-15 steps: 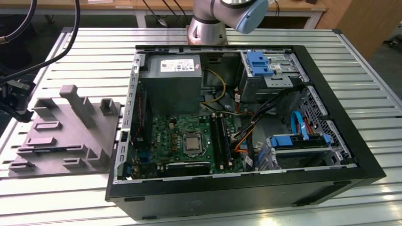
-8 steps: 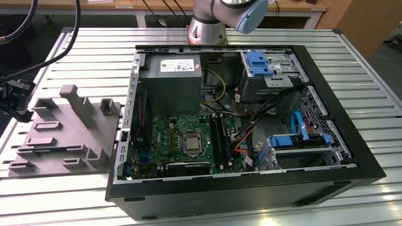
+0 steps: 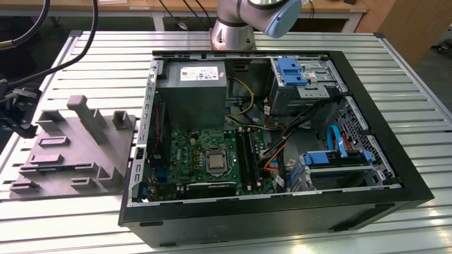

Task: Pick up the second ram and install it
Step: 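Pick up the second ram and move it above second insertion slot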

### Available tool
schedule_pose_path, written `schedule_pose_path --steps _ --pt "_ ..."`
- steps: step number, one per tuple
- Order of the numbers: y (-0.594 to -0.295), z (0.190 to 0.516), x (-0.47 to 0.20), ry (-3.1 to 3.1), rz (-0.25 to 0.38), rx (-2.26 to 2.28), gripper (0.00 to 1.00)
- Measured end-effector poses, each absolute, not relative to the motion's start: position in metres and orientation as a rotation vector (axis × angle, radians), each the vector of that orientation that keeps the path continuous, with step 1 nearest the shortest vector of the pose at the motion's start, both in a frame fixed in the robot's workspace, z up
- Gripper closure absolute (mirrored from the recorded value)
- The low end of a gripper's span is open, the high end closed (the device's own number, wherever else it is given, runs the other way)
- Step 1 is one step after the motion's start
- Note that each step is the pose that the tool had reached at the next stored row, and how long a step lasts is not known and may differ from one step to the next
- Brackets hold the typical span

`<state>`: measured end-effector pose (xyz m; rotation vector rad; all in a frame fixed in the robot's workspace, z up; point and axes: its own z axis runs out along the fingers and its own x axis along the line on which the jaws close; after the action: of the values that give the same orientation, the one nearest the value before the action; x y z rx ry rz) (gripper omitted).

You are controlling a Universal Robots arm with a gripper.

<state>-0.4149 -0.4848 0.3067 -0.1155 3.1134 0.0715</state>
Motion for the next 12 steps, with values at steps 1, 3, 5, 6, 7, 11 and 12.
schedule_pose_path --steps 1,3,5,6,7,11,12 --pt "-0.4848 0.3062 -0.4149 3.113 0.072 -0.144 0.9" --pt "-0.4848 0.3051 -0.4149 3.111 0.072 -0.199 0.9" --pt "-0.4848 0.3038 -0.4149 3.107 0.073 -0.257 0.9" --pt "-0.4848 0.3032 -0.4149 3.105 0.074 -0.285 0.9" --pt "-0.4848 0.3025 -0.4149 3.103 0.074 -0.313 0.9" --pt "-0.4848 0.3 -0.4149 3.091 0.075 -0.426 0.9" --pt "-0.4848 0.2993 -0.4149 3.087 0.075 -0.455 0.9"
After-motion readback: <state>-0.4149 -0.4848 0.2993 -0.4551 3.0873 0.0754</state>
